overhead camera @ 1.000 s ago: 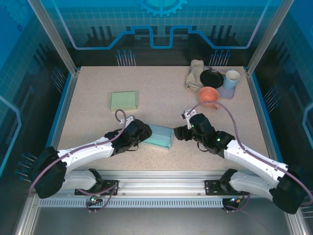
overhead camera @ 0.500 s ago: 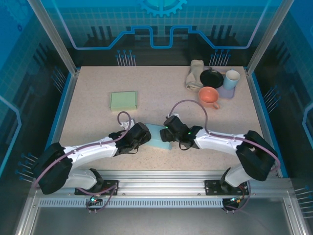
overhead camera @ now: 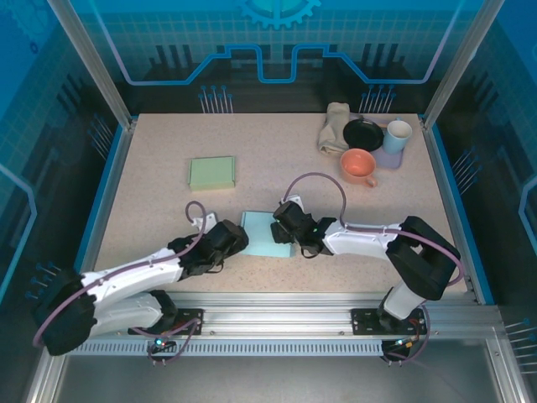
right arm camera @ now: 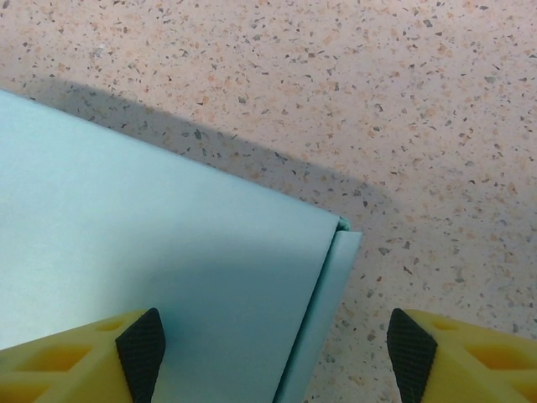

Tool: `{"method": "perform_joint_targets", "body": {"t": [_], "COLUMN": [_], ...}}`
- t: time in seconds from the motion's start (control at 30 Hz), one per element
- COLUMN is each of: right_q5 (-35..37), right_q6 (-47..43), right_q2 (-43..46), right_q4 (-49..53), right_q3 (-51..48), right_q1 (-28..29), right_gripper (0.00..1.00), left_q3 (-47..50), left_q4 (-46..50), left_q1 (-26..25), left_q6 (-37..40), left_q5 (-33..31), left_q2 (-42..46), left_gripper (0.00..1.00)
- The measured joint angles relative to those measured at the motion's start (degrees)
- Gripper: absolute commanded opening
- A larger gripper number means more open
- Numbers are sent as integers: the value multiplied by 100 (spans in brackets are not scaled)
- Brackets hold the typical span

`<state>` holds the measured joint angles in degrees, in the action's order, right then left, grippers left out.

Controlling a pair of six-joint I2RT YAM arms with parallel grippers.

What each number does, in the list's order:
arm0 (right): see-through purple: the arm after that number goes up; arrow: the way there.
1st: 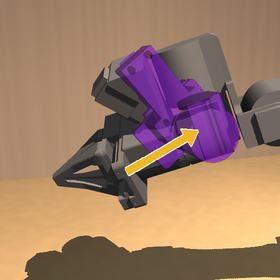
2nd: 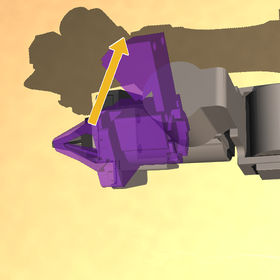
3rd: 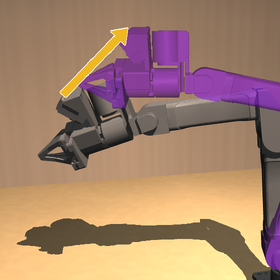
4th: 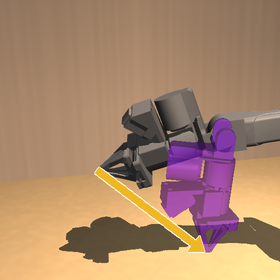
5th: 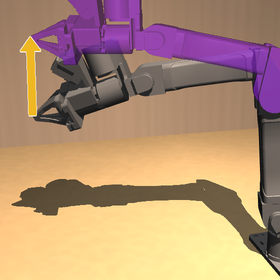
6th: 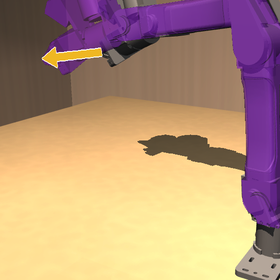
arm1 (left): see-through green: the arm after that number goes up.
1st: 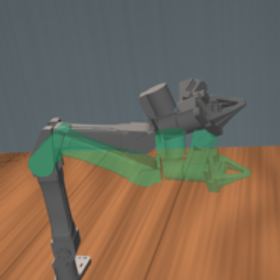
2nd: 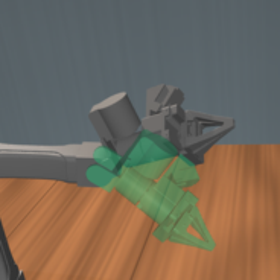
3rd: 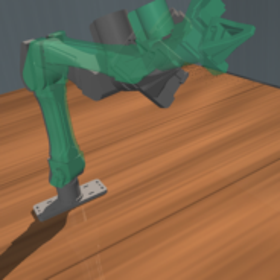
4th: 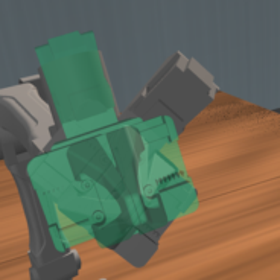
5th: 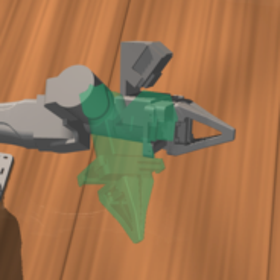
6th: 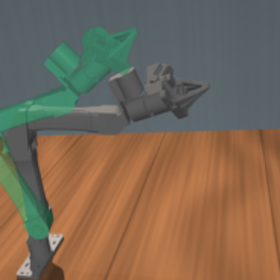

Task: Fold the paper box

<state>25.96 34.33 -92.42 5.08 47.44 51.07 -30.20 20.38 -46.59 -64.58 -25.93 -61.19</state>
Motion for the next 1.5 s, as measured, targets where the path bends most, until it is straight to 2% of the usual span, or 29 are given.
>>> {"method": "perform_joint_targets", "body": {"t": [0.2, 0.43, 0.6, 0.67, 0.83, 1.03, 1.13, 1.3, 1.4, 1.5], "right_q5": [46, 48, 61, 66, 177, 216, 223, 249, 254, 254], "right_q6": [24, 20, 22, 22, 26, 44, 44, 46, 66, 68], "right_q2": [94, 120, 125, 129, 166, 179, 179, 190, 190, 190], "right_q4": [-129, -179, -321, -369, -411, -442, -444, -461, -476, -479], "right_q3": [-144, -186, -267, -295, -363, -400, -400, -420, -428, -428], "right_q1": [31, 57, 79, 85, 92, 92, 92, 98, 103, 103], "right_gripper": [73, 69, 67, 68, 68, 67, 67, 67, 66, 66], "left_q3": [35, 11, -22, -90, -234, -422, -507, -507, -522, -551], "left_q4": [20, -306, -647, -780, -730, -404, -214, -118, -186, -162], "left_q1": [-9, -42, -208, -251, -444, -684, -684, -684, -684, -684], "left_q6": [22, 170, 249, 286, 323, 426, 472, 667, 789, 769], "left_q5": [-4, 92, 210, 219, 144, -31, -258, -363, -372, -466], "left_q2": [442, -391, -1047, -1172, -1303, -1303, -1276, -903, -765, -815], "left_gripper": [85, 83, 63, 60, 63, 80, 78, 69, 70, 77]}}
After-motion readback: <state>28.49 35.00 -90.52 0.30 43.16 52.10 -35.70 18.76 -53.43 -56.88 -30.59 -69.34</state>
